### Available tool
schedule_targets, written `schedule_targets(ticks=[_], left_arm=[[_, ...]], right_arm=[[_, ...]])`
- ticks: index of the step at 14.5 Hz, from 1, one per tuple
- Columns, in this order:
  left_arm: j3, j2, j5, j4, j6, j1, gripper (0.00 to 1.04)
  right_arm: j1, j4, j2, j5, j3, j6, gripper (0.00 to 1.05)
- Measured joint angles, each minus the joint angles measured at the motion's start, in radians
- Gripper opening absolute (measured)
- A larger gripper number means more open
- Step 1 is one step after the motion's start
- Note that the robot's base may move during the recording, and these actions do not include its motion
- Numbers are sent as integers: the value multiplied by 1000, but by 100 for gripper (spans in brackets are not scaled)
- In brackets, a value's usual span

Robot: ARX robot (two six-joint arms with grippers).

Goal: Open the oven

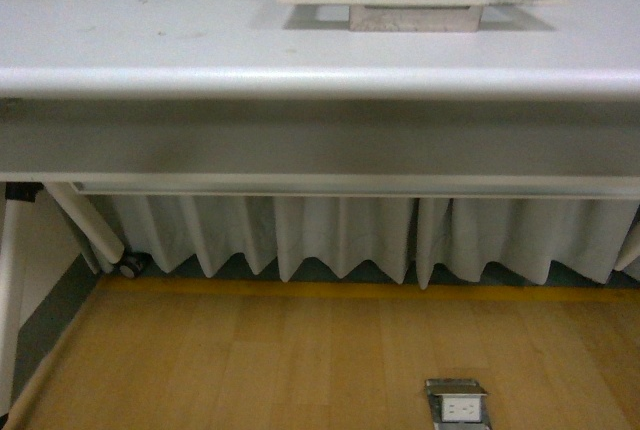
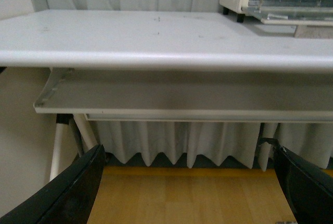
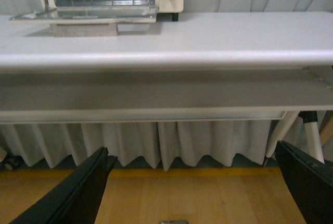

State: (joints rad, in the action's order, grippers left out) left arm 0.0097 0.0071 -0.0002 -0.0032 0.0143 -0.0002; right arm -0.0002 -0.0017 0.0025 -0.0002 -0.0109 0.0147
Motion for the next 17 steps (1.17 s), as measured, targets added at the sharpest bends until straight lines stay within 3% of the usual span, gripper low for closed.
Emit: schedule_targets(ticks=[17], left_arm=[[0, 0, 0, -1, 0, 0, 98]], right_arm=[[0, -3, 0, 0, 0, 0, 98]])
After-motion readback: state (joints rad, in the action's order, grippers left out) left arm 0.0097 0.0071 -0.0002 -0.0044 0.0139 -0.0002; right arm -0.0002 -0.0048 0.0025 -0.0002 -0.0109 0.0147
